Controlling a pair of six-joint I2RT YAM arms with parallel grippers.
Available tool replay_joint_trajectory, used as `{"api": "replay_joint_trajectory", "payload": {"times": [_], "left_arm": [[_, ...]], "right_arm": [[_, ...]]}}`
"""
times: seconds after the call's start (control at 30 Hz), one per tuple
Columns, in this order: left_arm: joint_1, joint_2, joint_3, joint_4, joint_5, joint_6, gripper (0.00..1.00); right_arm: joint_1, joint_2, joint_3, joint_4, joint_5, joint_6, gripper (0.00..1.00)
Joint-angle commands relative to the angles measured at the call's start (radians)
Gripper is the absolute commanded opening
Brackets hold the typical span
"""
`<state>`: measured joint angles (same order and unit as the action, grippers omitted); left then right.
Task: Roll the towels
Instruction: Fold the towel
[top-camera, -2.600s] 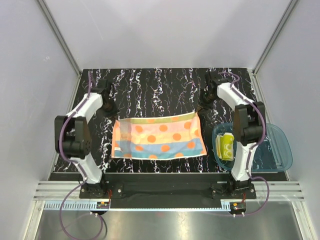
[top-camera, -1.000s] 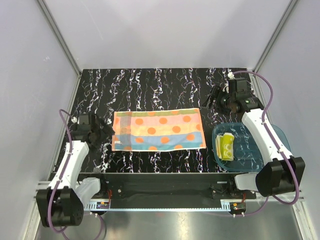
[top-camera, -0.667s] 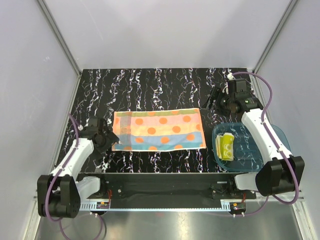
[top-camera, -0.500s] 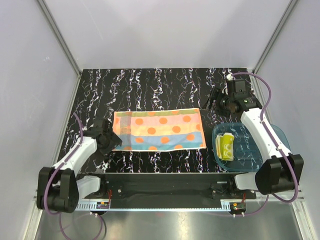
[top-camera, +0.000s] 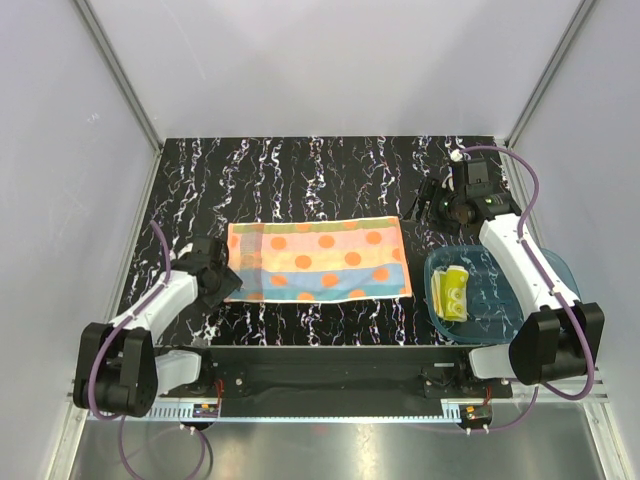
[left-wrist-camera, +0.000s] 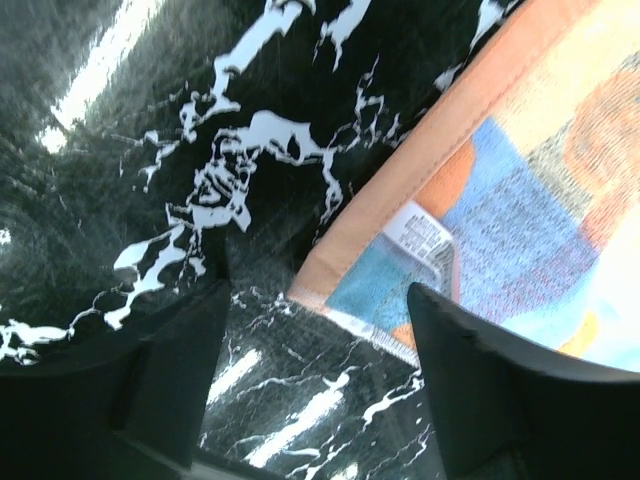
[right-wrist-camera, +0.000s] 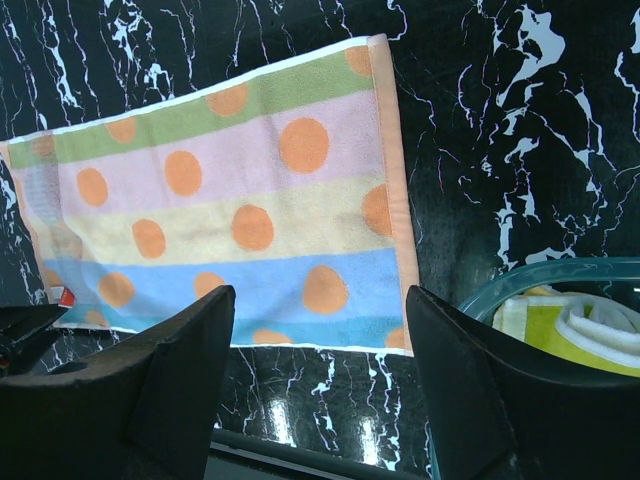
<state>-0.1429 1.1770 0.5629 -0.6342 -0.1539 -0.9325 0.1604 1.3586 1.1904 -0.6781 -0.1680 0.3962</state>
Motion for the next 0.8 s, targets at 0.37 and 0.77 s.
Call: {"api": "replay_joint_trajectory", "payload": {"times": [0.37, 0.77], "left_arm": [[-0.003, 0.033, -0.009, 0.107, -0.030, 0.018, 0.35], [0.103, -0.005, 0.037, 0.059, -0.036, 0.067, 0.00]], "right_arm": [[-0.004, -0.016, -0.008, 0.005, 0.001, -0.010, 0.77], [-0.004, -0.009, -0.084, -0.002, -0.034, 0.038, 0.75]]}}
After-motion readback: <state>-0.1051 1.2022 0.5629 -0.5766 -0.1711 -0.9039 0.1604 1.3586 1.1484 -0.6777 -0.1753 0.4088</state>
